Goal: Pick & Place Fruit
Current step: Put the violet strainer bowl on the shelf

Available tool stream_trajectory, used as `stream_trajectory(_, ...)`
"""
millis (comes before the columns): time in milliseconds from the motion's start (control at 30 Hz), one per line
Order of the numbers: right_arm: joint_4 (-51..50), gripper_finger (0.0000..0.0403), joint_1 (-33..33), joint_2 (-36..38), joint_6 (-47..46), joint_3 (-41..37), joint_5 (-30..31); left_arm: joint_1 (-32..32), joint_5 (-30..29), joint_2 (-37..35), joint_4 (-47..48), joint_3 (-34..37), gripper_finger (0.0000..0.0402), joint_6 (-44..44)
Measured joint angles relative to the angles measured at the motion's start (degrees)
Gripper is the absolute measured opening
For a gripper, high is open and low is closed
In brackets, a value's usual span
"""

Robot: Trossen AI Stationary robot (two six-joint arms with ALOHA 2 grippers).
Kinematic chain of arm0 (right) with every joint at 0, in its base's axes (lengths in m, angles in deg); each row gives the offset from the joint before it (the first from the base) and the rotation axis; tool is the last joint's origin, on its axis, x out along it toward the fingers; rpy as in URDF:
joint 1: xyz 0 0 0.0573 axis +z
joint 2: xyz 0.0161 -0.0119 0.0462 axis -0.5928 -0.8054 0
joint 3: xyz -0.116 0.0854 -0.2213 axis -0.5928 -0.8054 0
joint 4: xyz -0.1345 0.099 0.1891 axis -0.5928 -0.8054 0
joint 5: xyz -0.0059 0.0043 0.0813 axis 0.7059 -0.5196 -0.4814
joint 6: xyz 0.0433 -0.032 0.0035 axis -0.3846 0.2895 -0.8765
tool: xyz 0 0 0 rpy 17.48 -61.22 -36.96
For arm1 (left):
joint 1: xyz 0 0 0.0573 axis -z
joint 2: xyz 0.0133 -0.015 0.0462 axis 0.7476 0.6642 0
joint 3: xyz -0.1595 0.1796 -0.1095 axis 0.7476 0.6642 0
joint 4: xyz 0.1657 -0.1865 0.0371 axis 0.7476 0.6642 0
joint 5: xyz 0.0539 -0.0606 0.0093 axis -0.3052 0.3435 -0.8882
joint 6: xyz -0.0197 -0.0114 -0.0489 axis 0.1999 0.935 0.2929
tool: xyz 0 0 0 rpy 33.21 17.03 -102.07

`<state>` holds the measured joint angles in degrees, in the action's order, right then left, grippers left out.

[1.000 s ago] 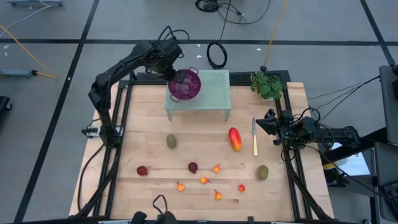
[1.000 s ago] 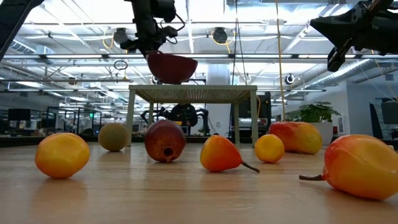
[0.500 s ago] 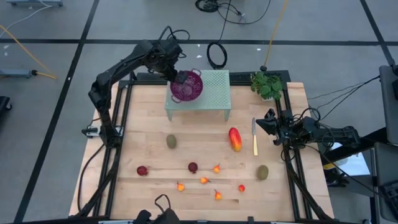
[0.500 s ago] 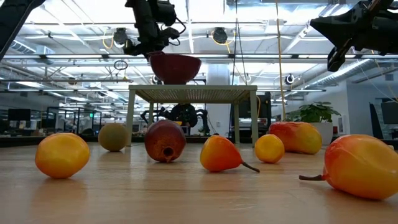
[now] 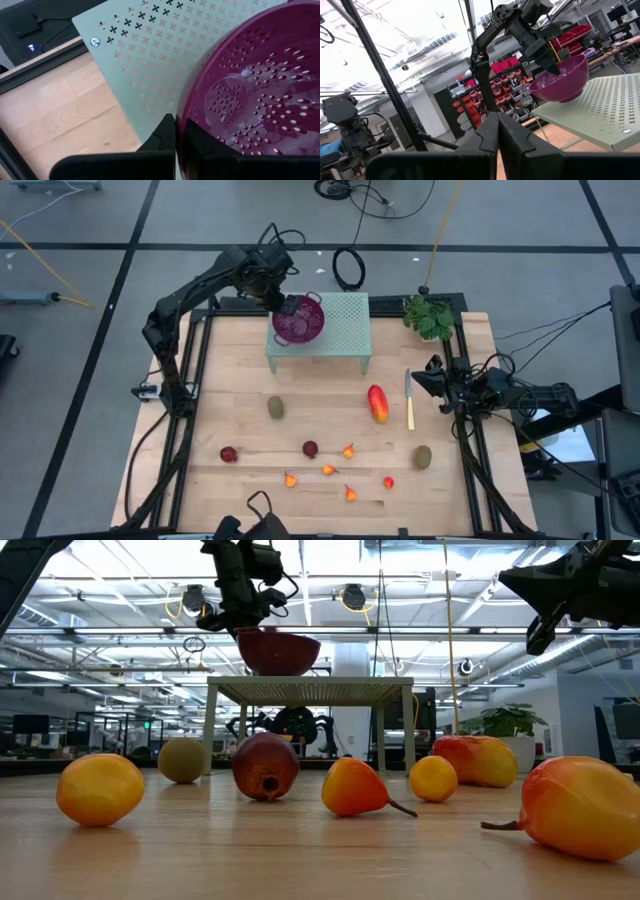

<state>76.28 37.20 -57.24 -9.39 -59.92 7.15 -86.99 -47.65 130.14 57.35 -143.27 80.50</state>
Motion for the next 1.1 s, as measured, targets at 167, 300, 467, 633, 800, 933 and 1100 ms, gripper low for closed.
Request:
stream_trajectory(167,0.00,0.0004,0.00,0.02,-0.02,0.00,0.00,0.00,0.14,0.00,-0.02,0.00,0.0000,-0.02)
stream_trajectory(300,0.00,0.0004,0.00,0.00,-0.01,-0.02,0.00,0.00,0.37,0.00,-0.13,0.00,0.0000,0.02)
stream_trajectory(467,0.00,0.0004,0.00,0.01,-0.02,0.00,0.00,0.00,0.64,0.00,-0.03,0.02,0.0000,0.07)
stream_trajectory(633,0.00,0.0004,0.00,0.00,-0.02,0.00,0.00,0.00,0.66,0.00,0.03,0.02,0.0000,0.36)
stream_trajectory(800,0.00,0.0004,0.00,0.02,-0.02,-0.02,0.00,0.00,-0.21,0.00,0.07,0.02,0.0000,0.49)
stream_trajectory(933,0.00,0.0004,0.00,0.00,-0.02,0.00,0.00,0.07,-0.22,0.00,0.06,0.02,0.0003,0.45)
stream_trajectory(1100,0.02,0.0004,0.00,0.02,-0.02,0.00,0.00,0.11,-0.22,0.00,0.07,0.02,0.0020,0.44)
